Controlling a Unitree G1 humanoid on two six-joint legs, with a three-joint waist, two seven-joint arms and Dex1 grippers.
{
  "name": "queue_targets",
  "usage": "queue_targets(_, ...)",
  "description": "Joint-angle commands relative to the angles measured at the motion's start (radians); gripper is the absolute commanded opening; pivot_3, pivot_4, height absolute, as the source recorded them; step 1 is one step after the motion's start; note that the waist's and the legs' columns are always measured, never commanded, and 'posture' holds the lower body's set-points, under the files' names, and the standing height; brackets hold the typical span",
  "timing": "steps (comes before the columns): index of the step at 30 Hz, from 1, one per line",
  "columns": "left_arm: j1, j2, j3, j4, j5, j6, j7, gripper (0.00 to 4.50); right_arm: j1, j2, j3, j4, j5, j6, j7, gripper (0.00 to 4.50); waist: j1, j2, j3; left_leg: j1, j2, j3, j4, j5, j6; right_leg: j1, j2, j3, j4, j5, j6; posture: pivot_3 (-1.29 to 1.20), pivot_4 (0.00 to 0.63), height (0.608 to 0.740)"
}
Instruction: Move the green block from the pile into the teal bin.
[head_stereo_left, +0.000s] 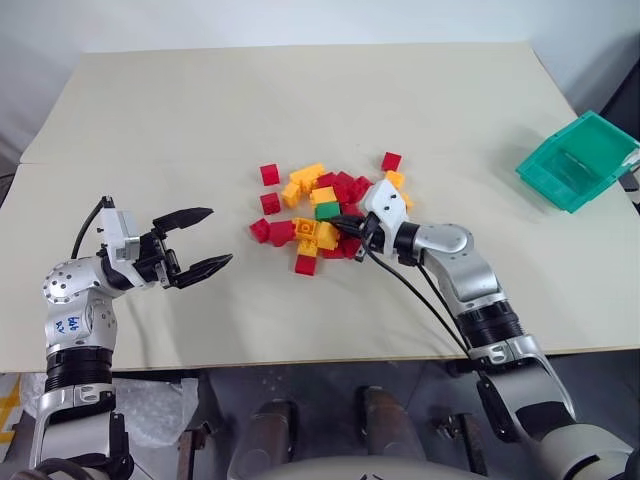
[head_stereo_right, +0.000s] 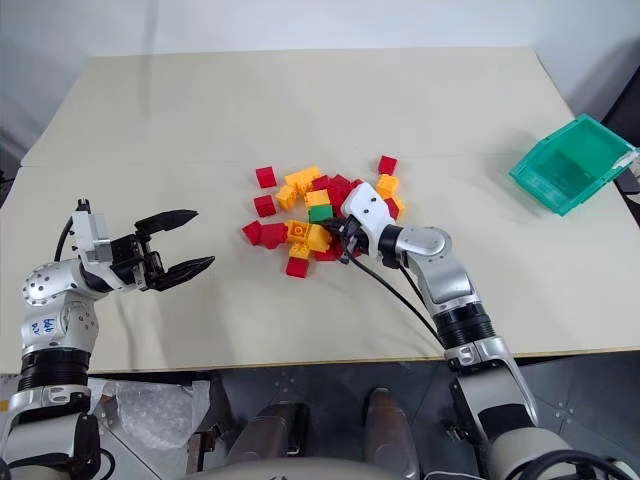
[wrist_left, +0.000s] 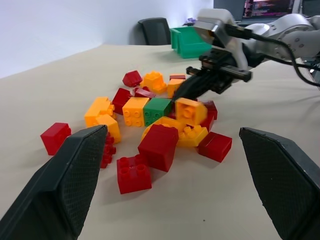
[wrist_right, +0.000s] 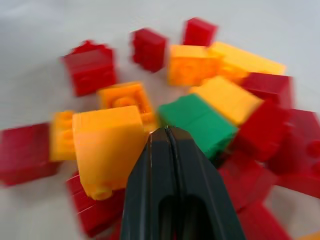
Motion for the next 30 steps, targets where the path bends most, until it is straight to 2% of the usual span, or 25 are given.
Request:
queue_targets(1,-0.009,0.004,0.012,-0.014,-0.004,-0.011,0.01,4.5,0.021,-0.042,0.012,-0.103,0.03,0.031,0.082,0.02,0.001,0.0,0.0,0.0,0.0,0.0,0.0,0.0,0.0,0.0,0.0,0.0,0.0,0.0,0.0,0.0,0.15,0.74)
queue_targets(10,-0.014,0.009,0.011,-0.002,-0.005,-0.01,0.007,4.5,0.034,-0.205,-0.139,-0.27,0.163,0.159,0.151,0.02,0.004,0.0,0.0,0.0,0.0,0.0,0.0,0.0,0.001,0.0,0.0,0.0,-0.002,0.0,0.0,0.0,0.15,0.74)
queue_targets(12,-0.02,0.014,0.009,0.01,-0.002,-0.009,-0.001,4.5,0.069,-0.314,-0.217,-0.29,0.2,0.195,0.202,0.02,0.004,0.0,0.0,0.0,0.0,0.0,0.0,0.0,0.001,0.001,0.0,0.0,-0.002,0.0,0.0,0.0,0.15,0.74)
queue_targets(16,-0.028,0.019,0.003,0.023,-0.008,-0.001,-0.021,4.5,0.195,-0.506,-0.315,-0.278,0.238,0.175,0.323,0.86,0.028,0.0,0.0,-0.001,0.0,0.0,0.0,-0.002,0.003,0.002,-0.001,-0.002,-0.006,0.0,0.0,0.0,0.15,0.74)
queue_targets(23,-0.048,0.03,0.0,0.053,-0.002,-0.001,-0.038,4.5,0.299,-0.651,-0.444,-0.268,0.272,0.163,0.379,3.18,0.024,0.0,0.001,0.0,0.001,0.003,0.0,-0.003,0.003,0.004,-0.001,-0.003,-0.01,0.001,0.001,0.0,0.15,0.74)
queue_targets(27,-0.048,0.034,0.003,0.057,-0.001,-0.004,-0.042,4.5,0.333,-0.704,-0.472,-0.316,0.278,0.184,0.375,4.48,0.027,0.0,0.001,-0.001,0.001,0.003,0.001,-0.003,0.004,0.004,-0.001,-0.003,-0.01,0.001,0.001,0.0,0.15,0.74)
queue_targets(29,-0.047,0.036,0.003,0.057,-0.002,-0.005,-0.043,4.5,0.328,-0.709,-0.471,-0.336,0.282,0.196,0.365,4.48,0.027,0.0,0.001,0.0,0.001,0.003,0.001,-0.003,0.003,0.004,-0.001,-0.003,-0.011,0.001,0.001,0.0,0.15,0.74)
queue_targets(30,-0.045,0.037,0.005,0.056,-0.003,-0.006,-0.042,4.5,0.28,-0.683,-0.439,-0.365,0.278,0.235,0.316,4.48,0.026,0.0,0.001,0.0,0.001,0.003,0.001,-0.003,0.003,0.004,-0.001,-0.003,-0.011,0.001,0.001,0.0,0.15,0.74)
